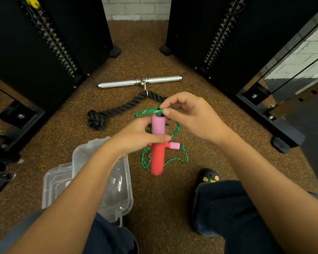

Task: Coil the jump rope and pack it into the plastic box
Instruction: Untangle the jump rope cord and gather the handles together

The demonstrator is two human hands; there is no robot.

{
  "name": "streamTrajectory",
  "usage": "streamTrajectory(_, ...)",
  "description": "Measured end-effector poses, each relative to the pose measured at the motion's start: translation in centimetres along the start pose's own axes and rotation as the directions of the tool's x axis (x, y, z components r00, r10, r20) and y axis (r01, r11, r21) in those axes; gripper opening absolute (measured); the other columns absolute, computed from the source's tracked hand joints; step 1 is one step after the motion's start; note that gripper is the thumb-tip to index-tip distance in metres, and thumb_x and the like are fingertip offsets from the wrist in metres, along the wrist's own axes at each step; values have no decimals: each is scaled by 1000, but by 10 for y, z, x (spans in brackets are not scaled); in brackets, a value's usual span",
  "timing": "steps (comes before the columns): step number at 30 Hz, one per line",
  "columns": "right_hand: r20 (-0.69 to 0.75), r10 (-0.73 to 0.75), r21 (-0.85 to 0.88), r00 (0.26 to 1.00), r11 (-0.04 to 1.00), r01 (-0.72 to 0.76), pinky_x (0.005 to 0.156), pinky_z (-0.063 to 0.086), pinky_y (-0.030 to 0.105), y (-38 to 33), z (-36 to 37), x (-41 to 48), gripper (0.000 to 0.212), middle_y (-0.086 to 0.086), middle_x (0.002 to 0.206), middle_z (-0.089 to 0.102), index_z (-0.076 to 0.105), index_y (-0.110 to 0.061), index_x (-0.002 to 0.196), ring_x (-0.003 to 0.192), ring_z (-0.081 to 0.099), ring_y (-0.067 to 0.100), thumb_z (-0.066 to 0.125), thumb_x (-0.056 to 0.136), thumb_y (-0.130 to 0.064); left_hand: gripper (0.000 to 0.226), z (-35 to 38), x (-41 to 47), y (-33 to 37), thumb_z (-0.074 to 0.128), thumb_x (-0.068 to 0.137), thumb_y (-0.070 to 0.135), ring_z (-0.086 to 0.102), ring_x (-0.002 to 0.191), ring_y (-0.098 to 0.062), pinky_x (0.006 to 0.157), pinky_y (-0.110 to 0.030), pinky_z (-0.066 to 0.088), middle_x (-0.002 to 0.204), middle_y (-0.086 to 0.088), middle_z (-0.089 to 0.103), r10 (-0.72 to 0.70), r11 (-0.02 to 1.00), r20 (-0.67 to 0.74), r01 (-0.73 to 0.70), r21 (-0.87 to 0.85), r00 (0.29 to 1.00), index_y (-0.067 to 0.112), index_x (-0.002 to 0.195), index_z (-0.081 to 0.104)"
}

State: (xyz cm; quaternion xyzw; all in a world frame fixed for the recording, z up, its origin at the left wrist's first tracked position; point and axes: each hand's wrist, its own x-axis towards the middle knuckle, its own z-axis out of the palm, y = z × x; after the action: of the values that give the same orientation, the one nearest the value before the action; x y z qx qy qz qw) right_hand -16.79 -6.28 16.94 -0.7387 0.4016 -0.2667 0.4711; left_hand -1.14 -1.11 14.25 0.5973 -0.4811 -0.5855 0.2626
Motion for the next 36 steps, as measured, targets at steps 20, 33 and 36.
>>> streamTrajectory(20, 306, 177, -47, 935, 984, -171, 89, 44, 17, -8, -6, -6, 31, -6, 106, 53, 53, -18, 116, 103, 52, 6, 61, 86, -13, 23, 2, -5, 12, 56, 58, 5, 50, 78, -15, 79, -35, 38, 74, 0, 56, -15, 918, 10, 18, -395, 1000, 16, 77, 61)
streamTrajectory(33, 158, 131, -15, 979, 991, -130, 90, 47, 52, -6, -4, -5, 36, -2, 100, 60, 52, -13, 107, 97, 59, 32, 67, 79, -31, 41, -2, -7, 12, 64, 67, 26, 59, 113, -14, 105, -38, 40, 116, 3, 65, 44, 986, 73, -31, -165, 996, 32, 107, 57)
streamTrajectory(36, 128, 98, 43, 987, 994, -104, 88, 50, 46, -7, -11, -5, 35, 6, 95, 62, 47, -6, 104, 88, 60, 28, 69, 79, -19, 47, -8, -6, 15, 59, 70, 28, 55, 117, -10, 107, -40, 35, 121, 9, 61, 63, 939, 75, -34, -343, 995, 29, 117, 52)
